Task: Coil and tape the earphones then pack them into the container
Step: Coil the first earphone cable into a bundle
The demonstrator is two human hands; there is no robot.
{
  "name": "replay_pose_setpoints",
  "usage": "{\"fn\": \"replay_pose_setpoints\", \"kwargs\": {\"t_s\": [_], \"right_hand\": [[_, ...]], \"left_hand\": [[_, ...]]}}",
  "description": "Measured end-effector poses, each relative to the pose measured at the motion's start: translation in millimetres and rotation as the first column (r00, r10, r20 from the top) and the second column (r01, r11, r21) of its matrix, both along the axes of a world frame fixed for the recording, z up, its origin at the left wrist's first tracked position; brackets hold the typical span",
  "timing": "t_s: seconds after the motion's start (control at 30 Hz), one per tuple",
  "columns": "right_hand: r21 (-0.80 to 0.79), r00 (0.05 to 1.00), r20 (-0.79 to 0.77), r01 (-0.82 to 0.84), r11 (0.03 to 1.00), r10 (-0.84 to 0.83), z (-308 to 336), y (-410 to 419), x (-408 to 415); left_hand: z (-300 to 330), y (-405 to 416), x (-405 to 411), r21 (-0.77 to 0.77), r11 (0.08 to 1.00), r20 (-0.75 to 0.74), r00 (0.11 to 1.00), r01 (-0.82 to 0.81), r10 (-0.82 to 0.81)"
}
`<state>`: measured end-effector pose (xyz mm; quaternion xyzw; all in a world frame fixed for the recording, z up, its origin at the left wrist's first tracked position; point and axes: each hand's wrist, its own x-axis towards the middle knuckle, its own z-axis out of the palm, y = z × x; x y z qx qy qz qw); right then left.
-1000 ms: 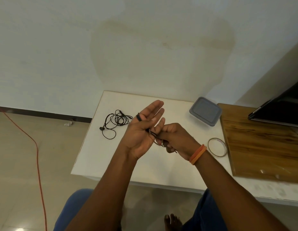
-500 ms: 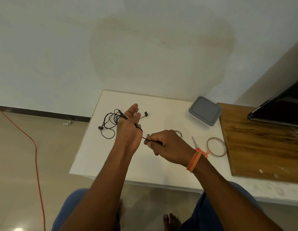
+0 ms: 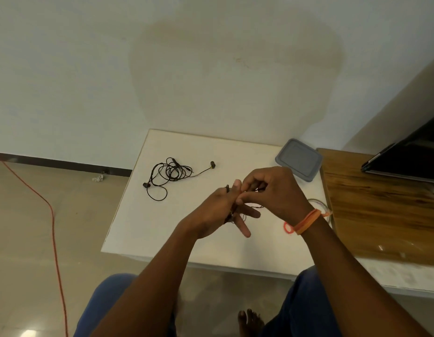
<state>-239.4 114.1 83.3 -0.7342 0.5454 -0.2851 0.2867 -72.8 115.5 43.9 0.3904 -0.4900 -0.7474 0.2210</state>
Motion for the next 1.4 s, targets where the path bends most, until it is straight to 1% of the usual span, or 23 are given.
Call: {"fn": "replay_pose_setpoints", "kwargs": {"t_s": [0.13,0.2,0.27,0.33,0.43,0.5,0.57,0.6,0.67,0.77,0.87,0.93,1.03,1.1,1.23,1.33,1.4], "right_hand": [[0.080,0.989,0.147,0.022,0.997,-0.034,0,1,4],[0.126,0.977,0.208,0.016,0.992,-0.042,-1,0,5],[0.181,0.947,0.315,0.002,0.984,-0.060,2,0,3],[0.212,0.908,0.410,-0.007,0.977,-0.082,5,0,2],[0.217,0.874,0.469,0.028,0.976,-0.130,6,-2,0],[0.221,0.839,0.522,0.043,0.974,-0.156,6,-2,0],[0.211,0.843,0.523,0.017,0.977,-0.128,8,-1,2],[0.203,0.850,0.518,-0.009,0.979,-0.100,9,-1,4],[0.197,0.861,0.506,-0.050,0.979,-0.058,9,0,7],[0.209,0.862,0.504,-0.056,0.976,-0.059,9,0,8],[0.198,0.873,0.483,-0.043,0.979,-0.059,8,0,7],[0.194,0.884,0.464,-0.043,0.980,-0.054,5,-2,8],[0.213,0.895,0.442,-0.037,0.976,-0.062,1,-2,9],[0.224,0.889,0.452,-0.043,0.974,-0.065,-1,-2,11],[0.267,0.844,0.527,-0.056,0.962,-0.097,0,-1,13],[0.362,0.767,0.613,-0.062,0.930,-0.187,0,0,21],[0.448,0.728,0.638,-0.086,0.890,-0.251,1,1,26]], "left_hand": [[1,3,-4,0.166,0.983,-0.062,0.995,0.084,-0.075],[5,3,-5,0.209,0.974,-0.109,0.992,0.090,-0.068],[7,2,-3,0.232,0.969,-0.153,0.987,0.088,-0.053],[6,0,-1,0.237,0.969,-0.235,0.972,0.077,-0.020],[3,-2,2,0.256,0.966,-0.367,0.927,0.022,0.076],[2,-2,2,0.275,0.961,-0.384,0.912,-0.038,0.147],[4,0,0,0.245,0.967,-0.310,0.940,-0.064,0.141],[5,1,-1,0.218,0.975,-0.268,0.958,-0.048,0.107],[6,2,-3,0.187,0.982,-0.237,0.971,0.030,0.016],[5,3,-2,0.210,0.966,-0.261,0.961,0.151,-0.094],[6,2,-2,0.295,0.919,-0.328,0.931,0.261,-0.159],[7,1,-1,0.323,0.892,-0.358,0.913,0.318,-0.196],[9,2,1,0.307,0.887,-0.361,0.904,0.346,-0.228],[9,1,2,0.257,0.897,-0.361,0.897,0.361,-0.257],[7,4,2,0.155,0.894,-0.475,0.825,0.420,-0.305],[6,7,1,0.119,0.921,-0.568,0.786,0.372,-0.244],[10,6,1,0.134,0.929,-0.675,0.718,0.345,-0.169]]}}
